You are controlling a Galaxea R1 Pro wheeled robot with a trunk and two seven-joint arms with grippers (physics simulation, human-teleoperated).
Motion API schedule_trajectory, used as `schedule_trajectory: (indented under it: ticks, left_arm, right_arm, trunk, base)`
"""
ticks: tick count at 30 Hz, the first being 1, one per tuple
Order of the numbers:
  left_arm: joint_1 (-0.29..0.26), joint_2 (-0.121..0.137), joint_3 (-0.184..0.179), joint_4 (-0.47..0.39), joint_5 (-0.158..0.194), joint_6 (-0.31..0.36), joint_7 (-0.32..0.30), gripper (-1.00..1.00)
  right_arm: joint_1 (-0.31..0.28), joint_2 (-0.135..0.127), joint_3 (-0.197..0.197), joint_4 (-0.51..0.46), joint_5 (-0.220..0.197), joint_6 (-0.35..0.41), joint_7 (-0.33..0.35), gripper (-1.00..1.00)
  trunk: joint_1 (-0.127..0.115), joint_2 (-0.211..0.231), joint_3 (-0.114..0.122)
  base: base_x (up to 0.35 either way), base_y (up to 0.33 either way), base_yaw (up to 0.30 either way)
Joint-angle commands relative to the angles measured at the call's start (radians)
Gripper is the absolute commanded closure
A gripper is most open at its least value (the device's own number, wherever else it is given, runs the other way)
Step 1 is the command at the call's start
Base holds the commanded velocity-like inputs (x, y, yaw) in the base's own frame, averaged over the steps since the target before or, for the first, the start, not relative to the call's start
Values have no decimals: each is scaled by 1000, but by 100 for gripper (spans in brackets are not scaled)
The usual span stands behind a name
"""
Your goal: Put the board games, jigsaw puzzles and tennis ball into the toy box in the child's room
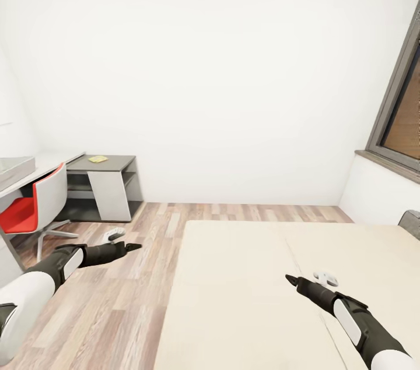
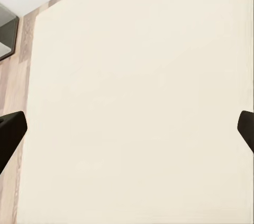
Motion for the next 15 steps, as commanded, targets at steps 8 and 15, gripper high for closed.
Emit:
schedule_trajectory:
  ticks: [8, 15]
  left_arm:
    - [0, -1, 5, 0, 3, 10, -2, -100]
    - [-1, -1, 5, 0, 2, 10, -2, -100]
  right_arm:
    - [0, 0, -3, 0, -7, 7, 3, -100]
    - [0, 0, -3, 0, -7, 7, 3, -100]
  trunk:
    - [0, -1, 0]
    - [0, -1, 0]
  base:
    - [0, -252, 0]
    - [0, -255, 0]
